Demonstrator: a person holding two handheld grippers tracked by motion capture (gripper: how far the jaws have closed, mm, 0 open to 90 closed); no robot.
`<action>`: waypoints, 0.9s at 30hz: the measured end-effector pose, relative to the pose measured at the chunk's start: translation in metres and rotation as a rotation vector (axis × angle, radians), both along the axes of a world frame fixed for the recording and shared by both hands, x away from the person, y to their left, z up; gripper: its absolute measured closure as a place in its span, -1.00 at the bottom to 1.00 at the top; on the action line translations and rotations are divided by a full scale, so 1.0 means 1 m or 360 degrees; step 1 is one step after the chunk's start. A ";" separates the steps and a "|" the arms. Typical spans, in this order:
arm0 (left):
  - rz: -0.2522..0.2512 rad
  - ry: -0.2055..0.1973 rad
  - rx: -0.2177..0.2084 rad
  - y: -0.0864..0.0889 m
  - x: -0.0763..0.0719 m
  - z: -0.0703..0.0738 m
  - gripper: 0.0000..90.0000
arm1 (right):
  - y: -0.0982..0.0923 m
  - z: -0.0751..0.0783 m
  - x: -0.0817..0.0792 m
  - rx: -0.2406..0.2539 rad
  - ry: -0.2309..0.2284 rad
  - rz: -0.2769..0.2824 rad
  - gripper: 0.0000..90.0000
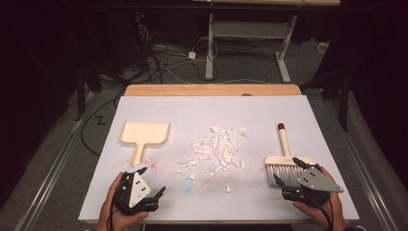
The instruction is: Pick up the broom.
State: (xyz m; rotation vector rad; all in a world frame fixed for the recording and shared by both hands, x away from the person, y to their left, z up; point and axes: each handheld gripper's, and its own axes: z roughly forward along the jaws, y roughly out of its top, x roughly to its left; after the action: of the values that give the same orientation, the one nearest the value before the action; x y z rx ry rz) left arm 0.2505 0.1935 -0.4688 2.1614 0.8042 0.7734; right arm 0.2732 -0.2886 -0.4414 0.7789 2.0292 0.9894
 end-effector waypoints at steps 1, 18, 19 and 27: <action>-0.0002 0.0000 0.0002 -0.001 0.001 0.000 -0.65 | -0.001 0.000 0.000 0.0008 -0.0001 0.0001 -0.53; -0.0044 0.0028 0.0033 -0.005 0.003 -0.004 -0.64 | -0.017 0.010 0.024 0.0076 0.0088 -0.0241 -0.49; -0.0046 0.0031 0.0029 -0.005 0.003 -0.004 -0.65 | -0.020 0.012 0.028 0.0103 0.0123 -0.0229 -0.48; -0.0073 0.0046 0.0040 -0.006 0.004 -0.005 -0.65 | -0.031 0.020 0.092 0.0200 0.0500 -0.0495 -0.30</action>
State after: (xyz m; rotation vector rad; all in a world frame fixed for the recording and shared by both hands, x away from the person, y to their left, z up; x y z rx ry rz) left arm 0.2546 0.1876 -0.4740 2.2103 0.7607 0.7339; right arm 0.3648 -0.3192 -0.4211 1.3435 2.0313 0.8606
